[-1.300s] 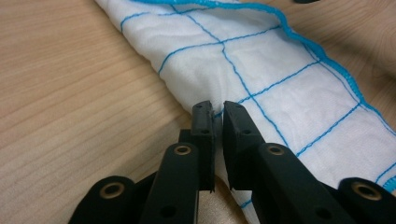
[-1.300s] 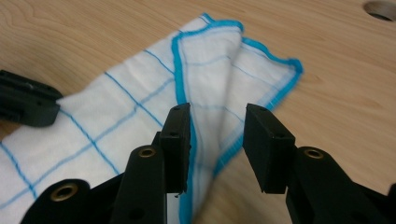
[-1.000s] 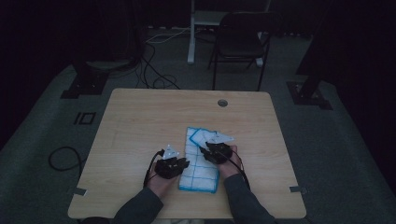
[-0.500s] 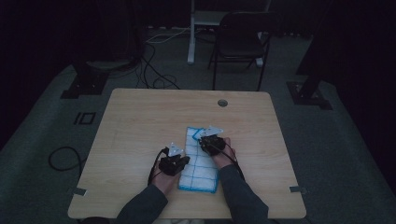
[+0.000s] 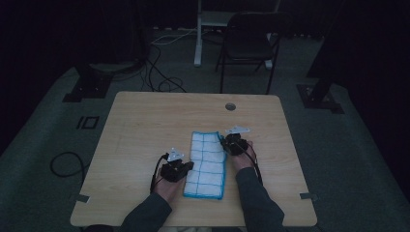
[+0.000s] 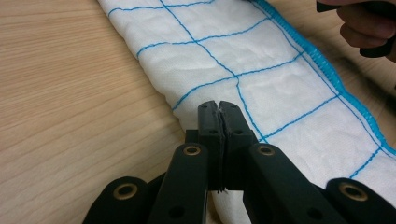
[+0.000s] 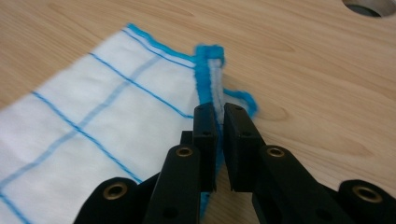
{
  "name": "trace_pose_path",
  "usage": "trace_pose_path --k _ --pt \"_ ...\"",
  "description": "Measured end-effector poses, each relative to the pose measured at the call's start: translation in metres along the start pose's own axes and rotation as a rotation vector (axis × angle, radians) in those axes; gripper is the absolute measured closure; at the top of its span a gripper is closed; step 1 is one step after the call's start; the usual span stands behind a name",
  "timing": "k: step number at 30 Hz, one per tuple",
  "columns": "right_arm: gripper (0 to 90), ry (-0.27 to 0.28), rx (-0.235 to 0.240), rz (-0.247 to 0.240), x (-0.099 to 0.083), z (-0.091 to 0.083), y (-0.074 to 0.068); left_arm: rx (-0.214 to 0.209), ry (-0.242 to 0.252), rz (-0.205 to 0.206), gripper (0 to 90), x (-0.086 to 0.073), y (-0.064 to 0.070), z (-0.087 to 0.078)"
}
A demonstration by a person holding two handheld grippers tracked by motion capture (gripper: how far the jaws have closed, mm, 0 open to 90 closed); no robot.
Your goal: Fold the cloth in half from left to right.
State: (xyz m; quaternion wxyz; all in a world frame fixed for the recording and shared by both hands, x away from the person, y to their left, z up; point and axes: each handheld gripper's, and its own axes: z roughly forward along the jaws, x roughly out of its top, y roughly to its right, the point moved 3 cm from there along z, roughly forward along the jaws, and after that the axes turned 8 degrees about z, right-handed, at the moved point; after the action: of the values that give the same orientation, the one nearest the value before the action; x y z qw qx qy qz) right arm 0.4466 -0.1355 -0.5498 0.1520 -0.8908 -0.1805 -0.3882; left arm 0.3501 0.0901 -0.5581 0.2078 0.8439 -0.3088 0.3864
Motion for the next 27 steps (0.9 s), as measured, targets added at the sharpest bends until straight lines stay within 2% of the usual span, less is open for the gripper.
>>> trace_pose_path --k 6,10,12,17,27 --pt "87.1 -0.011 -0.023 0.031 -0.004 0.002 0.009 0.007 -0.003 -0.031 89.5 -0.005 -0.008 -0.006" --pt "83.8 -0.013 -0.033 0.055 -0.004 0.001 0.015 -0.002 -0.009 -0.043 88.7 -0.007 -0.012 -0.008" --pt "81.0 0.0 -0.03 0.058 -0.003 -0.002 0.014 0.001 -0.007 -0.046 85.2 -0.007 -0.013 -0.01" --pt "74.7 0.031 -0.022 0.055 0.002 -0.007 0.011 -0.003 0.019 -0.033 74.6 -0.001 -0.016 -0.015" --pt "71.5 0.05 -0.006 0.037 0.007 -0.008 0.005 0.025 0.044 -0.005 68.8 0.017 -0.03 -0.014"
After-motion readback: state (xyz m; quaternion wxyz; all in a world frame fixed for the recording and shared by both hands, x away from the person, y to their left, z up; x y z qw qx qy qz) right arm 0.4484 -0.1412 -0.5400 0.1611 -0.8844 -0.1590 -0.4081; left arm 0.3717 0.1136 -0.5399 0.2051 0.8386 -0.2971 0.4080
